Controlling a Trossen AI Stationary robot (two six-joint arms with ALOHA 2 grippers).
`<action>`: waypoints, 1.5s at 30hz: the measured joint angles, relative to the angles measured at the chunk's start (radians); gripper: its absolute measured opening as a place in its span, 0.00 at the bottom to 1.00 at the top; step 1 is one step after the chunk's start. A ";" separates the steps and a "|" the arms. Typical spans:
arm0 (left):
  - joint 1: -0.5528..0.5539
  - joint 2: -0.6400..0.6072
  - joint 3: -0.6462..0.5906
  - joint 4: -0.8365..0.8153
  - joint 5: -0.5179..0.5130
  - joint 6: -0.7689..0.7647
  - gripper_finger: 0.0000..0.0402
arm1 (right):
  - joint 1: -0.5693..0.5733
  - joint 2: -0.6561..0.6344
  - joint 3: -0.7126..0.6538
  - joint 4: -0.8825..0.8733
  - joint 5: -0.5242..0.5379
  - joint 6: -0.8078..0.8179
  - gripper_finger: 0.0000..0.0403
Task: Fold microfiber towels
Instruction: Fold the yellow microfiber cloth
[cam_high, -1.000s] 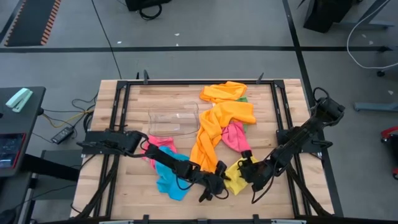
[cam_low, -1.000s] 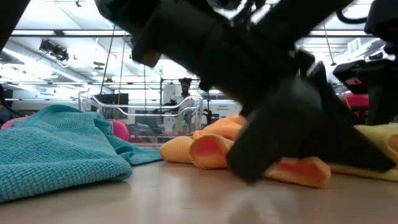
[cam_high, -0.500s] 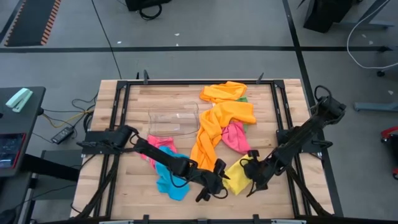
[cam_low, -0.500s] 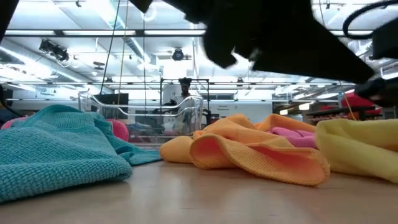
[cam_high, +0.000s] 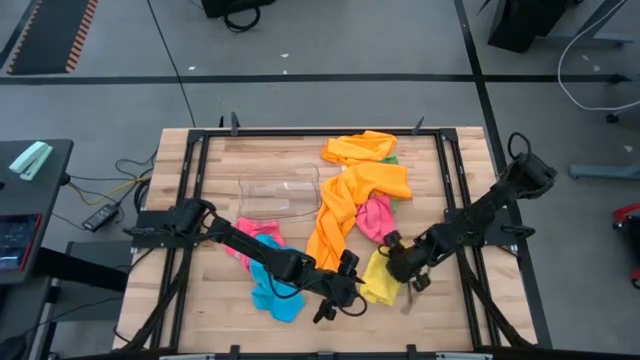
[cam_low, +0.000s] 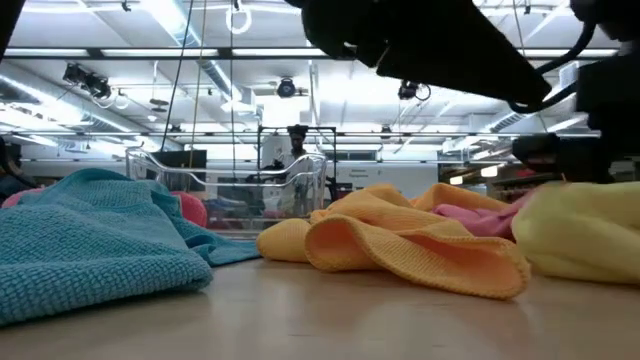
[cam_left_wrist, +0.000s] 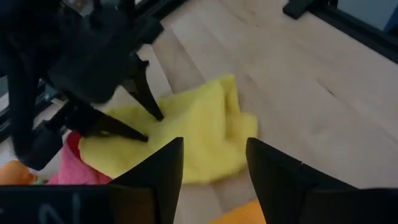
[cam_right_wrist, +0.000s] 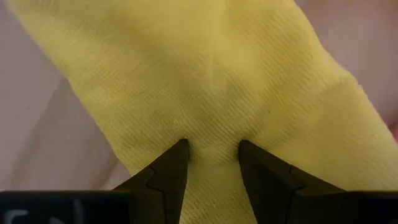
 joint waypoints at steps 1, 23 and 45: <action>0.000 0.000 -0.001 -0.004 0.000 0.003 0.46 | -0.004 0.000 0.000 0.012 -0.003 -0.098 0.39; 0.017 -0.002 -0.001 -0.029 -0.026 -0.022 0.43 | 0.163 0.005 0.212 0.020 0.074 0.395 0.39; 0.064 0.001 -0.001 -0.180 -0.086 -0.154 0.43 | 0.012 0.172 0.212 -0.249 0.200 0.960 0.53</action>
